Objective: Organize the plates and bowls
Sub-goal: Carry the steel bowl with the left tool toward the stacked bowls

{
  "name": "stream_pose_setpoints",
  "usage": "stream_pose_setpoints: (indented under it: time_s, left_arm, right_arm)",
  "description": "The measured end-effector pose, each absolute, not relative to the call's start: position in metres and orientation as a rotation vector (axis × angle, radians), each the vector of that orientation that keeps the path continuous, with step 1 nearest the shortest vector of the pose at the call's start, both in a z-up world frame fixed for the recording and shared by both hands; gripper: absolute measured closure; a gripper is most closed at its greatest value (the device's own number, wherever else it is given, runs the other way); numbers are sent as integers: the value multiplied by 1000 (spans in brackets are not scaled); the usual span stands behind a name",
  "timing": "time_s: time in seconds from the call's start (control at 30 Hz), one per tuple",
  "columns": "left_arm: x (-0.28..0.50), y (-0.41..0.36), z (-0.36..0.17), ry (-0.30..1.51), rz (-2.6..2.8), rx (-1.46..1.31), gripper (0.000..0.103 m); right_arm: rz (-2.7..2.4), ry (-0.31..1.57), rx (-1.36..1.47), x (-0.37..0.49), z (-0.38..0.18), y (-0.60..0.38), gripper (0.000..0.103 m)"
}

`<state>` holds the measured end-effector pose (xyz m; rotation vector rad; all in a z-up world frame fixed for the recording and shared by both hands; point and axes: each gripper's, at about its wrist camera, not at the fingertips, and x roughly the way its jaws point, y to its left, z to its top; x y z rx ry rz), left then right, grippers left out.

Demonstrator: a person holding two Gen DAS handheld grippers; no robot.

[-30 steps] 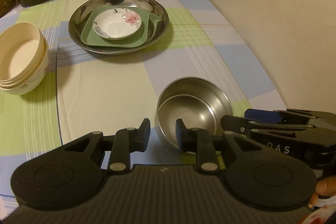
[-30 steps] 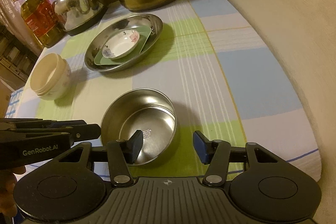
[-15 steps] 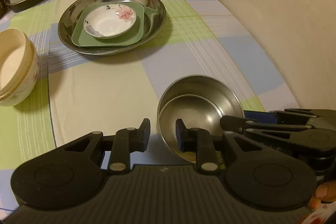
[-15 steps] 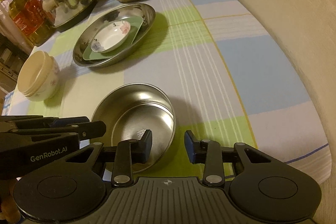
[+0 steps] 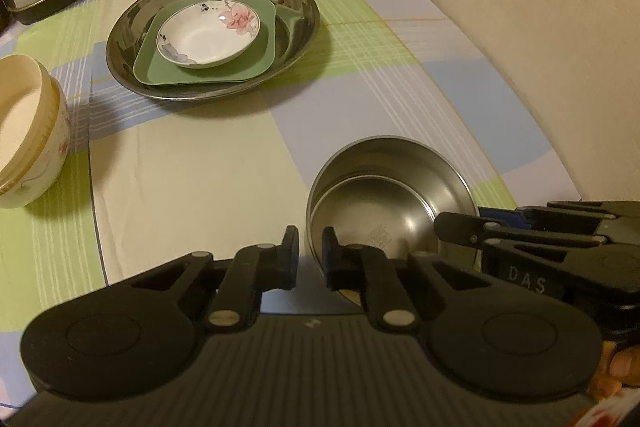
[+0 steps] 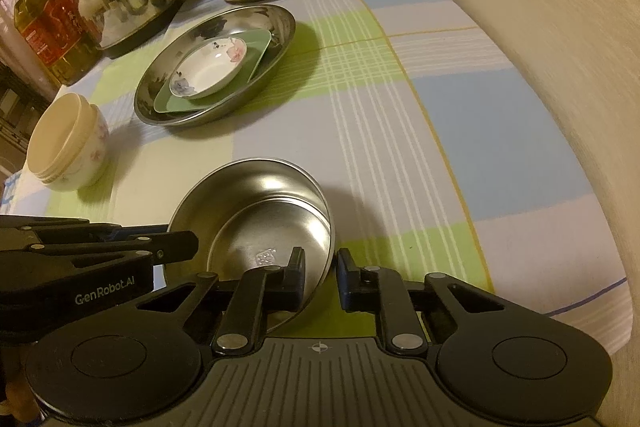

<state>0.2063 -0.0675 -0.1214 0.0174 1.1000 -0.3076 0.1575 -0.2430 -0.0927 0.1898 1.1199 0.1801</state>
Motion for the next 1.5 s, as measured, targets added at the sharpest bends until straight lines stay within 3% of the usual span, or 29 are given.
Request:
stream_pose_setpoints:
  time_s: [0.77, 1.5]
  left_arm:
    - [189, -50, -101, 1055, -297, -40, 97]
    - [161, 62, -30, 916, -99, -224, 96]
  right_arm:
    - [206, 1075, 211, 151, -75, -238, 93]
    - [439, 994, 131, 175, -12, -138, 93]
